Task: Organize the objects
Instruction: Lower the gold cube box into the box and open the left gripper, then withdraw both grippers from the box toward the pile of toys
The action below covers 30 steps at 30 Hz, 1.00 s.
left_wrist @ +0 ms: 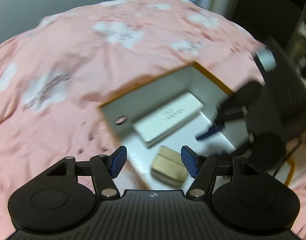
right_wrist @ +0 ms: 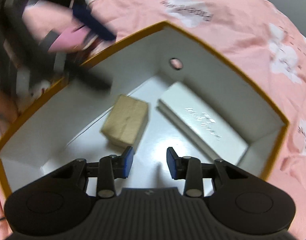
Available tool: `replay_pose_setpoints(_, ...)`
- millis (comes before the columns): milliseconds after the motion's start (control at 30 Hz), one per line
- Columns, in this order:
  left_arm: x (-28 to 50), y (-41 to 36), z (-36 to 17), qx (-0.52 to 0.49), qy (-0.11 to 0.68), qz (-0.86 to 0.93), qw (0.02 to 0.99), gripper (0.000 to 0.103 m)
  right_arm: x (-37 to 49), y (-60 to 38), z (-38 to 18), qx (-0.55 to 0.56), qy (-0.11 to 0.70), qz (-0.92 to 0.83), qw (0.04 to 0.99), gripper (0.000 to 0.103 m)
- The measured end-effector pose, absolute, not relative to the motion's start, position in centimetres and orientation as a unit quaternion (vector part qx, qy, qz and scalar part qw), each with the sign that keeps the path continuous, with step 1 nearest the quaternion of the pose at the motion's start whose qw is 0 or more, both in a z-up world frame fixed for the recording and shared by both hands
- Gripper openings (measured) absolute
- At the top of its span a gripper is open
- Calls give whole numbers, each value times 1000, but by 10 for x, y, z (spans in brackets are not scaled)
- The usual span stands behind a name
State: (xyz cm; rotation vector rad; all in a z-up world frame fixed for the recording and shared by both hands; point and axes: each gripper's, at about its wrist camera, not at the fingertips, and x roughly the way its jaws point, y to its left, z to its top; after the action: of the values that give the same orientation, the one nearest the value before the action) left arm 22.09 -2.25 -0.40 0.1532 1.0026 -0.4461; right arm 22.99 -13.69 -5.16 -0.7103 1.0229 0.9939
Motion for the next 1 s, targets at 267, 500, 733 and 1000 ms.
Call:
replay_pose_setpoints(267, 204, 20, -14, -77, 482, -105, 866, 59, 209, -107, -69, -357, 417, 488, 679, 33)
replay_pose_setpoints(500, 179, 42, -29, -141, 478, -60, 865, 57, 211, -88, -70, -330, 403, 479, 707, 25)
replay_pose_setpoints(733, 172, 47, -42, -163, 483, -48, 859, 56, 236, -85, -68, -265, 418, 421, 760, 15)
replay_pose_setpoints(1000, 168, 46, -46, -163, 485, -42, 858, 56, 251, -83, -75, -206, 421, 375, 800, 12)
